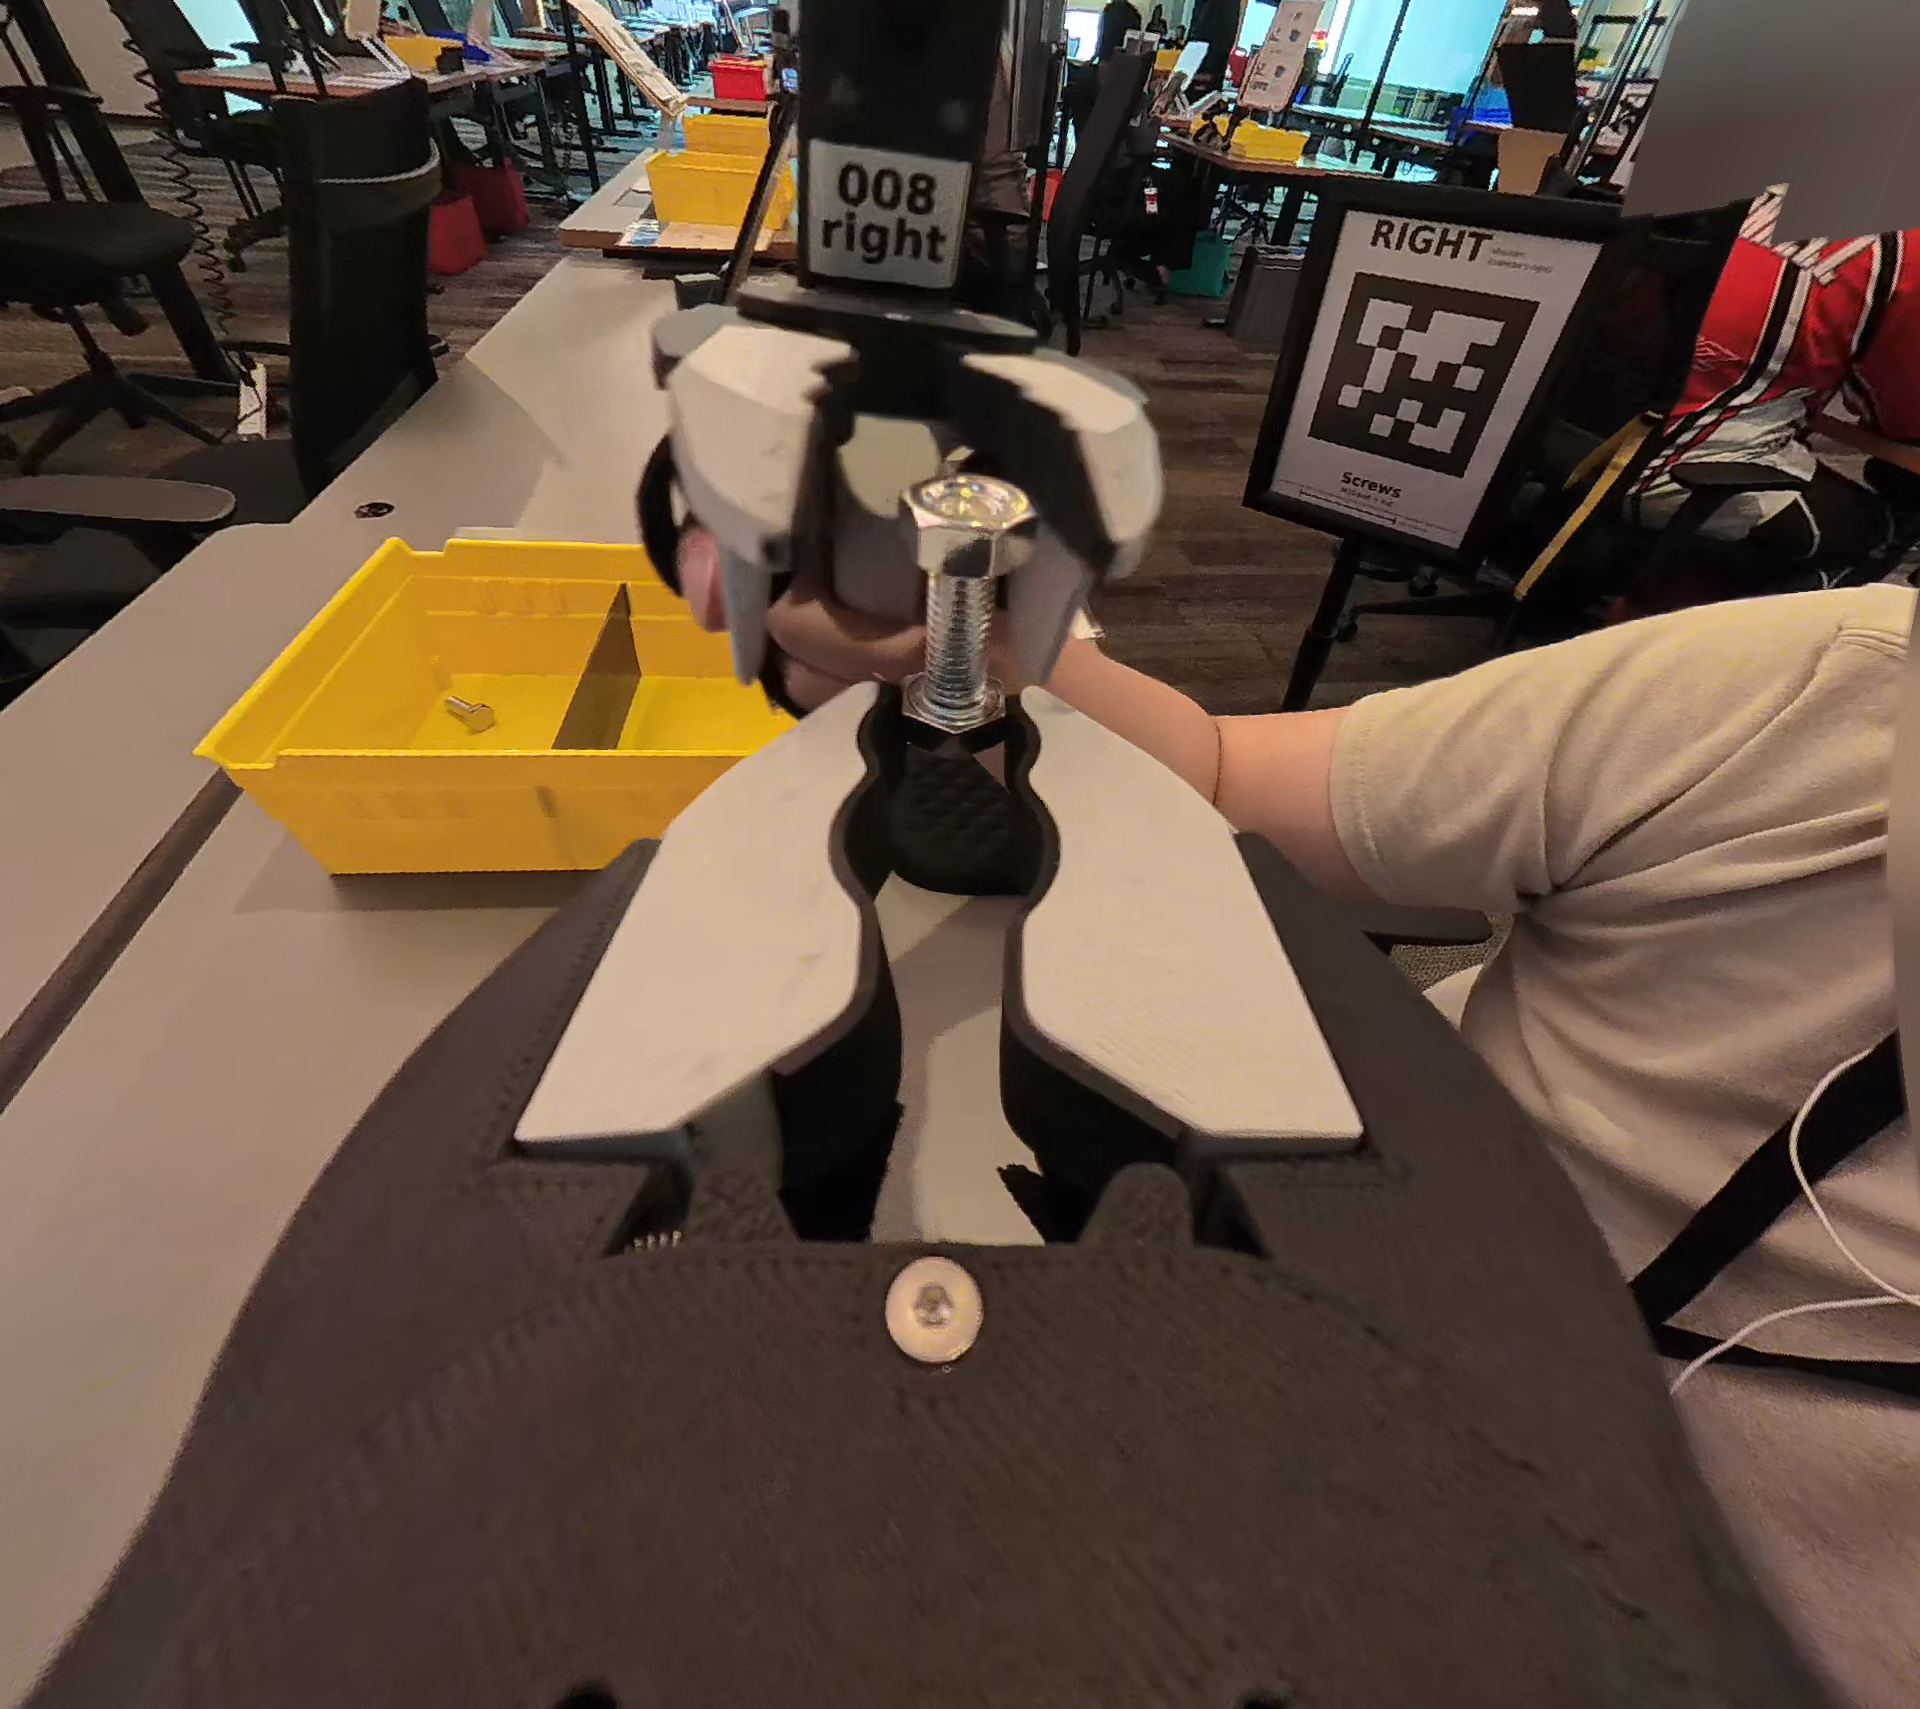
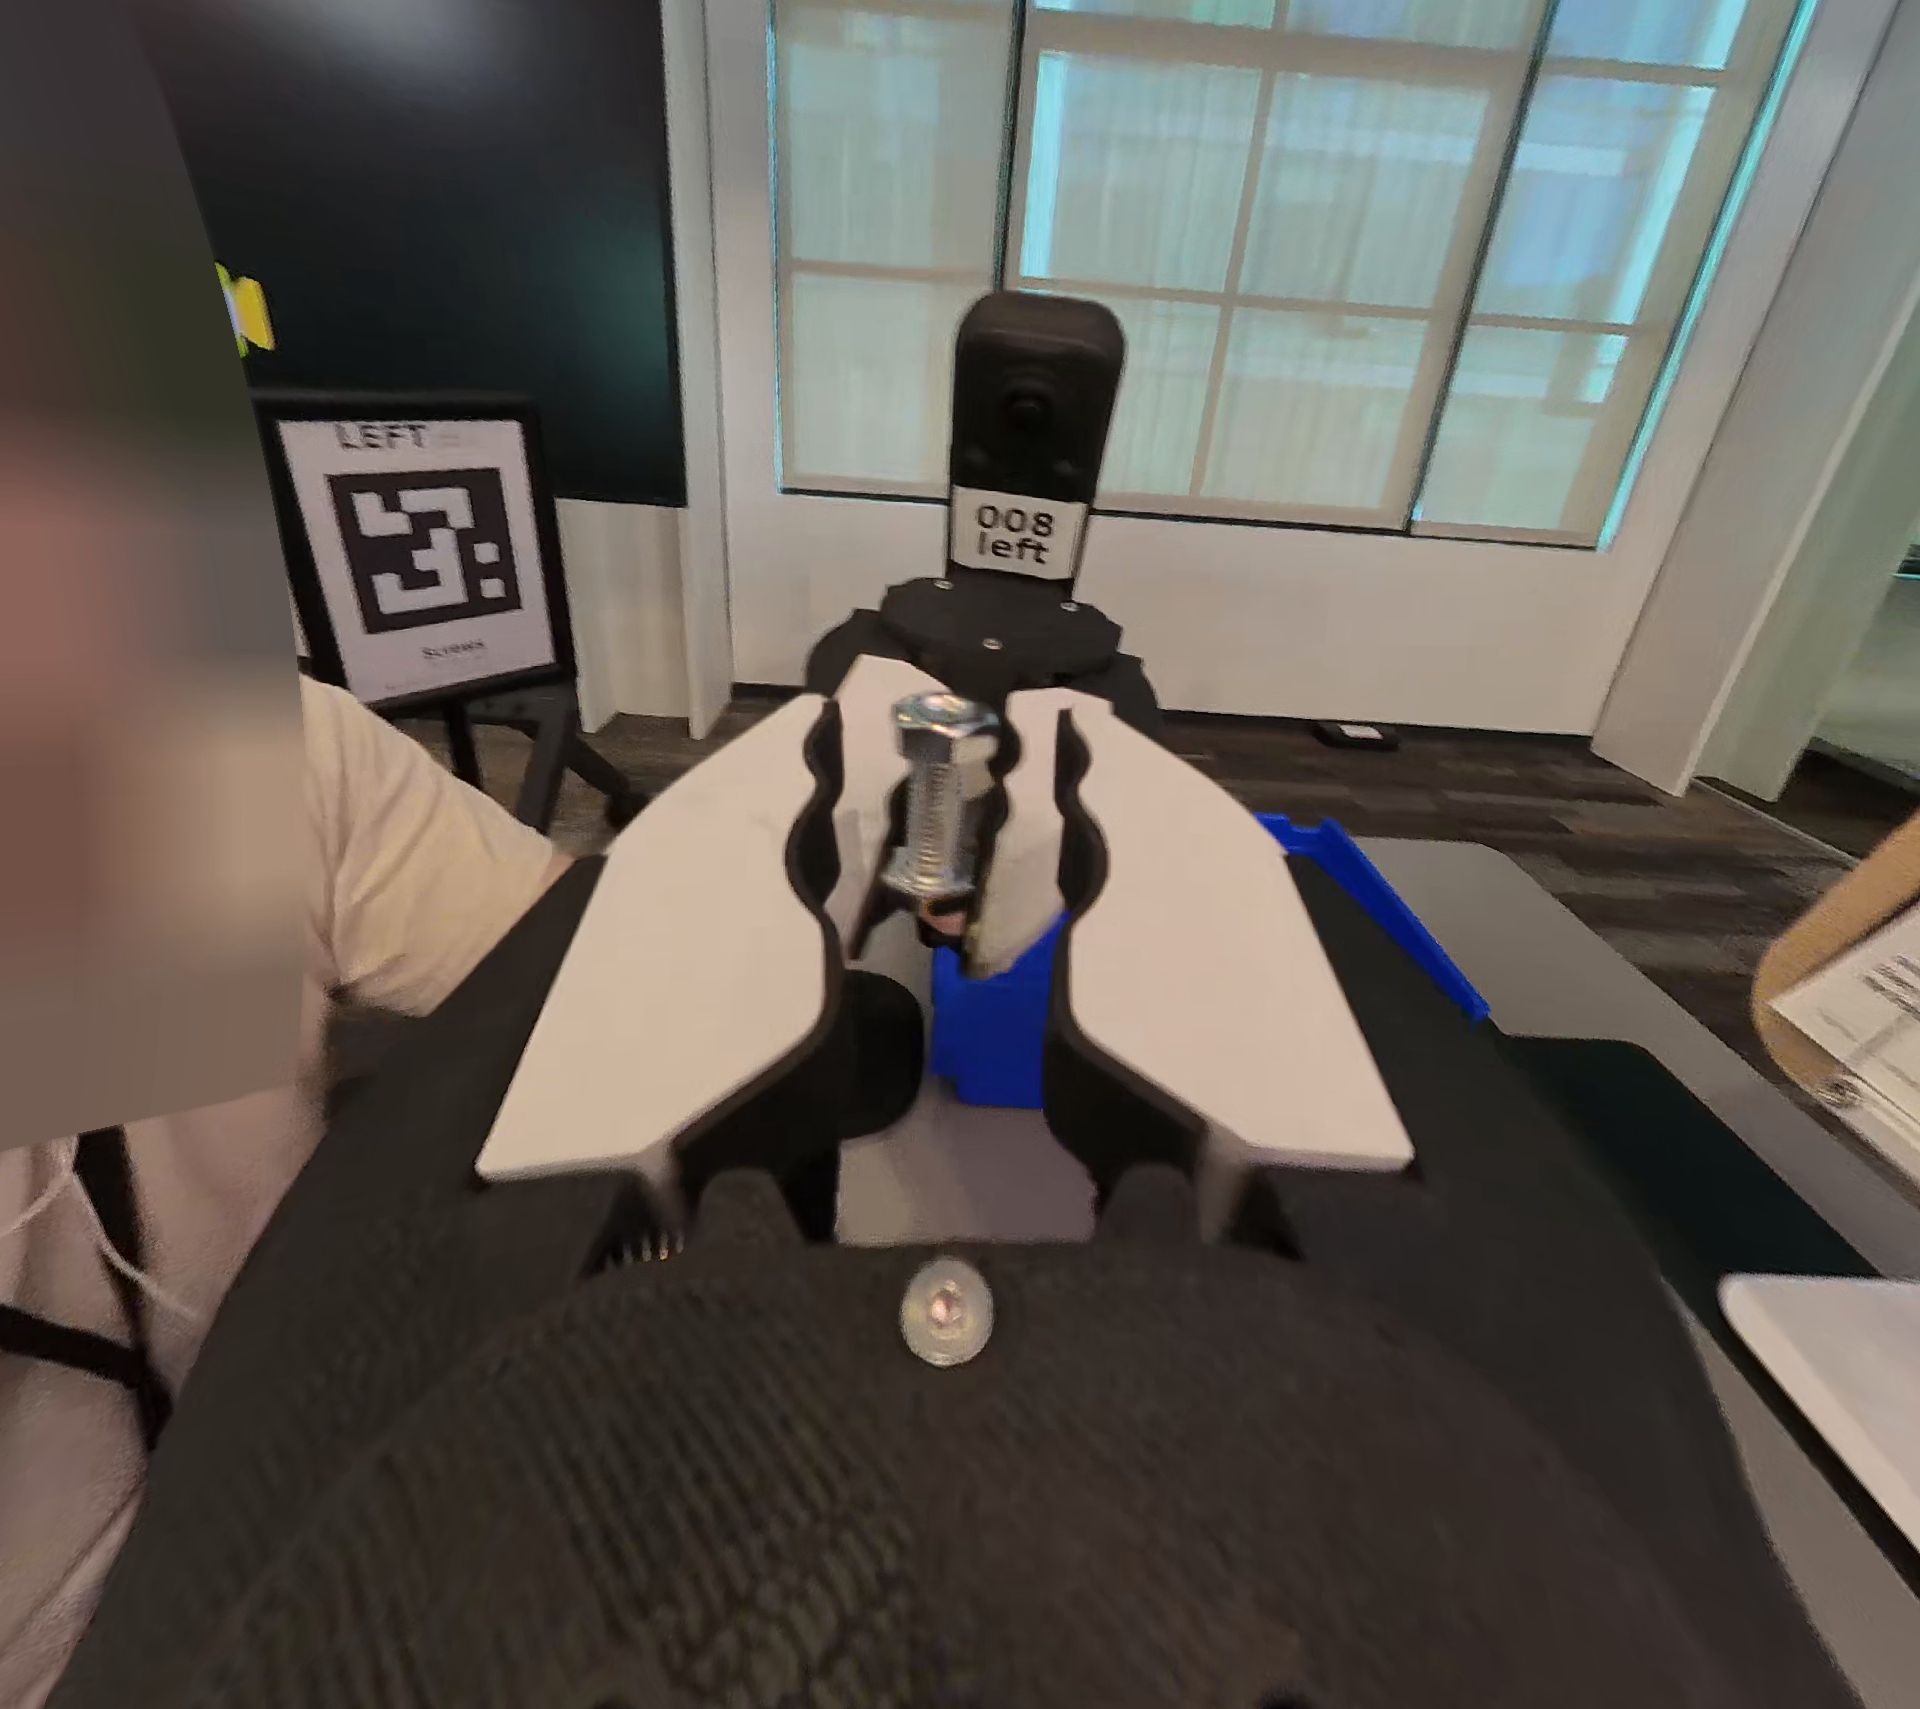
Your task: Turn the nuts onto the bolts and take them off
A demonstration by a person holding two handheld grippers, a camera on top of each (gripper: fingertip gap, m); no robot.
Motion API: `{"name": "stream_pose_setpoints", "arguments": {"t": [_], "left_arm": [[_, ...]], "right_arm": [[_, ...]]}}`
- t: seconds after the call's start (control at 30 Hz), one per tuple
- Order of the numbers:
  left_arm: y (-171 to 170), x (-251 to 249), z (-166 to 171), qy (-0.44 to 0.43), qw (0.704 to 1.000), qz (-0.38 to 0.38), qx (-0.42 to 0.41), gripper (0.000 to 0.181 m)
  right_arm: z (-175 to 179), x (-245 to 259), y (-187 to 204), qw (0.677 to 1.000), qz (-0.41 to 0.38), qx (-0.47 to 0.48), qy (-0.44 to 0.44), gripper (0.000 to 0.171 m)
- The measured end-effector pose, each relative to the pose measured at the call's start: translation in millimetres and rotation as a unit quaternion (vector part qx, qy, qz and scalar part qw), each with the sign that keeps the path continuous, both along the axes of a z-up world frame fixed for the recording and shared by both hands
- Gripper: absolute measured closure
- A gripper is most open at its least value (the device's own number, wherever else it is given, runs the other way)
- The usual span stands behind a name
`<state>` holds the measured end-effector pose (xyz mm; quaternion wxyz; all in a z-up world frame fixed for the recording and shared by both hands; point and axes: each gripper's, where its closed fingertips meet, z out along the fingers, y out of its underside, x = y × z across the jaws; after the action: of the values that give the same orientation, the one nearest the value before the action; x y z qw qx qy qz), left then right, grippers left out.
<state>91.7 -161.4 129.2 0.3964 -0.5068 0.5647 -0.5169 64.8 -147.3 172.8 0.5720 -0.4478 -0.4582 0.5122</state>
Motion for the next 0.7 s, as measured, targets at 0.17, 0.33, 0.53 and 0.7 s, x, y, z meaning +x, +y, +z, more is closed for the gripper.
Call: {"name": "stream_pose_setpoints", "arguments": {"t": [0.17,0.33,0.53,0.7], "left_arm": [[-0.9,-2.0,1.2,0.001,1.0,0.0,-0.002,0.163],[2.0,-4.2,3.8,-0.005,1.0,0.005,-0.001,0.163],[-2.8,-4.7,5.0,-0.005,1.0,-0.005,-0.004,0.163],[-3.8,-8.5,10.3,-0.017,1.0,-0.01,-0.01,0.164]], "right_arm": [[10.3,23.2,17.4,0.996,0.012,-0.065,0.064,0.136],[12.3,10.6,-0.5,0.999,0.01,-0.024,0.042,0.134],[6.8,4.3,2.9,1.0,-0.009,-0.01,0.027,0.137],[12.3,18.6,9.1,0.998,-0.003,-0.036,0.051,0.14]]}}
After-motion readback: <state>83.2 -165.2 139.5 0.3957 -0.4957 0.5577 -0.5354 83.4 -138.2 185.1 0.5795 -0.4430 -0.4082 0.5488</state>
